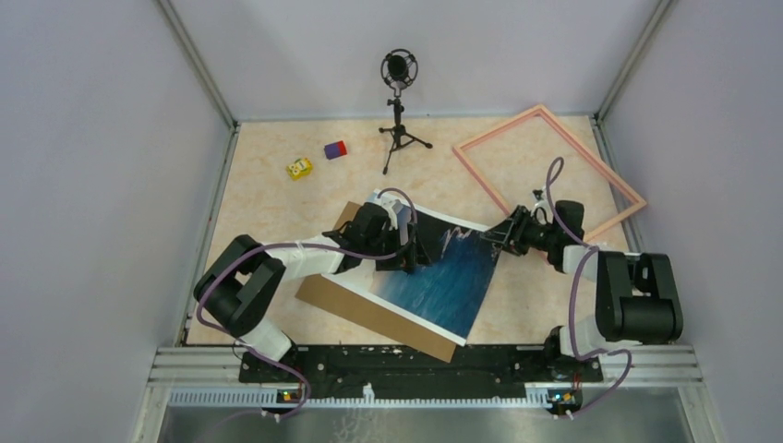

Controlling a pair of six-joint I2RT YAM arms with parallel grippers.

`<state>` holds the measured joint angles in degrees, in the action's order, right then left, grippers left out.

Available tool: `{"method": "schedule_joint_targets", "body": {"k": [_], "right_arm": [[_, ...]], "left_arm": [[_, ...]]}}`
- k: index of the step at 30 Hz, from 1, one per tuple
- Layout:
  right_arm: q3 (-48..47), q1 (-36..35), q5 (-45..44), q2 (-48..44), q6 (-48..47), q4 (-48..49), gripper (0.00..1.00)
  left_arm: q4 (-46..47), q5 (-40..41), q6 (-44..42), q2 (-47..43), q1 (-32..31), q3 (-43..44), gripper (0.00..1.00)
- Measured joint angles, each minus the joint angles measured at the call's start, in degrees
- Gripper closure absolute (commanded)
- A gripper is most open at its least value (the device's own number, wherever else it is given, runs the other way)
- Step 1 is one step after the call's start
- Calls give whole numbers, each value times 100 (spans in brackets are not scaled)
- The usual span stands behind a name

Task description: Put the photo into the frame

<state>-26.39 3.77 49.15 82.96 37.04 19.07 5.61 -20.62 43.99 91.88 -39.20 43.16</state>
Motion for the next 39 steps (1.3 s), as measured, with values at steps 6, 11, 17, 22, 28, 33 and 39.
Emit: {"method": "schedule_joint_targets", "body": {"k": [6,11,17,22,28,33,39], "right_arm": [[-227,-68,-31,144,-317,-365,100],[-1064,-101,-575,-243,-1073,-1668,100],[-2929,-109,-1810,-960,-2564,-3781,100],[-4610,57,-2586,-1246,-3801,-4413,100],[-5477,127,-2669,-1880,-6111,-3449,100],[-5399,125,-1766,-2079,-7700,-2732,100],[-3598,-4,-1029,-2194,-9947,-2997,100]], "left_arm": [[-48,-55,-114,-37,11,2,2],[-903,-76,-485,-468,22,232,2],[-1687,343,-1346,-1537,28,1357,1],[-1716,1032,-1985,-2288,15,1803,1],[-1740,1384,-2275,-2413,-98,1453,1],[-1899,1414,-2328,-2411,-162,1200,1],[-1895,1434,-2352,-2426,-181,1191,1]]}}
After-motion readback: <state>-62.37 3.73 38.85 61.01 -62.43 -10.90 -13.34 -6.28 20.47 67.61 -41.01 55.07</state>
